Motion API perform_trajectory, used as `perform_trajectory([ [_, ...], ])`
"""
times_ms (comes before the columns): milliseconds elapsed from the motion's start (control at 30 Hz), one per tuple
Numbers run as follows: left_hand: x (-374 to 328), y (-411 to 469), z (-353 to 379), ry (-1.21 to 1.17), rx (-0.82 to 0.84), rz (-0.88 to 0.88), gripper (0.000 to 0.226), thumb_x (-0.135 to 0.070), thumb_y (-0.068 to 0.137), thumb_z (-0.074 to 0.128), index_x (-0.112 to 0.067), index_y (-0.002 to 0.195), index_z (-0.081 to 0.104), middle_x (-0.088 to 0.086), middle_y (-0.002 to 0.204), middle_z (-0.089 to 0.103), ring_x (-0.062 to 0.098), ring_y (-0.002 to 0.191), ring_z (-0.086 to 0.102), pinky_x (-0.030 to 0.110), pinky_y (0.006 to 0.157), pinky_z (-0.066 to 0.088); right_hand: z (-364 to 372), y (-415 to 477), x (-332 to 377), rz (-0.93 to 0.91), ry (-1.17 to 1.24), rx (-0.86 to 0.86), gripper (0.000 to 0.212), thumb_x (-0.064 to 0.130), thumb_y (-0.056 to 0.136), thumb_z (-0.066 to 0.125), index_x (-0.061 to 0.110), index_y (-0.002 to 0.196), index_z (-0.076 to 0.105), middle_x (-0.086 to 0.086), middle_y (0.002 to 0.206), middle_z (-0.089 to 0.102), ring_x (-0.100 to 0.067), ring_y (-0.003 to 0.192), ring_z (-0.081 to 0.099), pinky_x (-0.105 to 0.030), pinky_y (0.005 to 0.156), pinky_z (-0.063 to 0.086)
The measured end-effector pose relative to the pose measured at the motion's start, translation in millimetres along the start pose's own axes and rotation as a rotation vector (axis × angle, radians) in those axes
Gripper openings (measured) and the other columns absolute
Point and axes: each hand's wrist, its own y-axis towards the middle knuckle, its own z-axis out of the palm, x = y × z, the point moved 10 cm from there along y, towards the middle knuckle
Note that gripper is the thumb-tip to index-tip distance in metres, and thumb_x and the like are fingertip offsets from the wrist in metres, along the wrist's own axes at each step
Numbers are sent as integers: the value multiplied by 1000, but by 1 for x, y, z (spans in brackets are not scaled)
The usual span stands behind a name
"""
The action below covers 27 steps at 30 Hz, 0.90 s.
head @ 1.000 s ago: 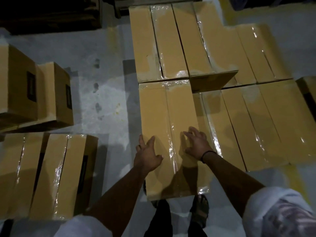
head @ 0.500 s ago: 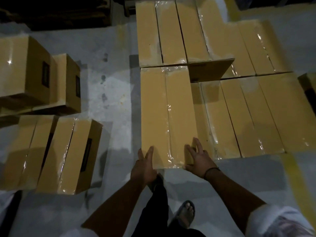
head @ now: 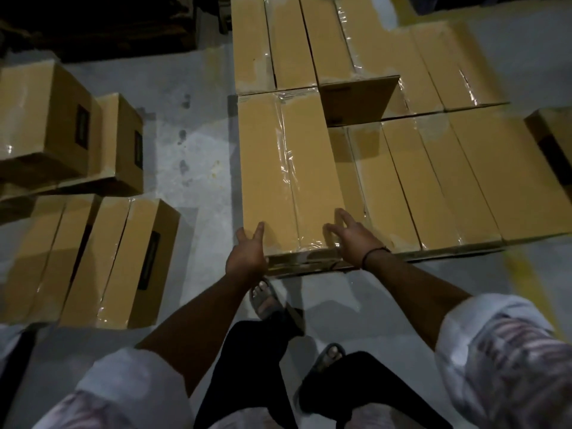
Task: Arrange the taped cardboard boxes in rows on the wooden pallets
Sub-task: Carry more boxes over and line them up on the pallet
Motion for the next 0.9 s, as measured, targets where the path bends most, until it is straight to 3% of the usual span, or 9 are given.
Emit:
perform_trajectory([
  [167, -5, -1, 7, -49, 22, 22, 105, -41, 87, 79, -33, 162, 5, 17, 159, 12, 42, 126, 53, 48, 103, 51, -2, -1, -2, -29, -18, 5, 73, 7, 86, 74, 30, 149, 44, -6, 169, 1, -37, 136, 47, -44, 110, 46],
  [433, -1, 1, 16, -86, 16, -5, 107, -40, 84, 81, -33, 162, 8, 16, 160, 11, 43, 124, 55, 52, 102, 53, 3, 0, -4, -42, 3, -9, 67, 9, 86, 75, 30, 145, 49, -4, 169, 3, -37, 133, 50, -43, 109, 47],
  [667, -2, -2, 15, -117, 24, 4, 104, -37, 86, 80, -32, 163, 10, 14, 162, 11, 42, 133, 47, 51, 104, 52, 9, -2, -5, 8, 16, 3, 73, 1, 88, 69, 33, 148, 43, -5, 169, -3, -35, 135, 48, -43, 107, 49],
  [900, -1, 2, 11, -15, 1, 18, 91, -25, 96, 70, -34, 163, 9, 15, 159, 21, 36, 134, 51, 45, 108, 48, 11, 5, -8, 19, 52, 6, 65, 14, 90, 73, 34, 146, 45, -4, 169, -4, -34, 131, 52, -45, 106, 51],
])
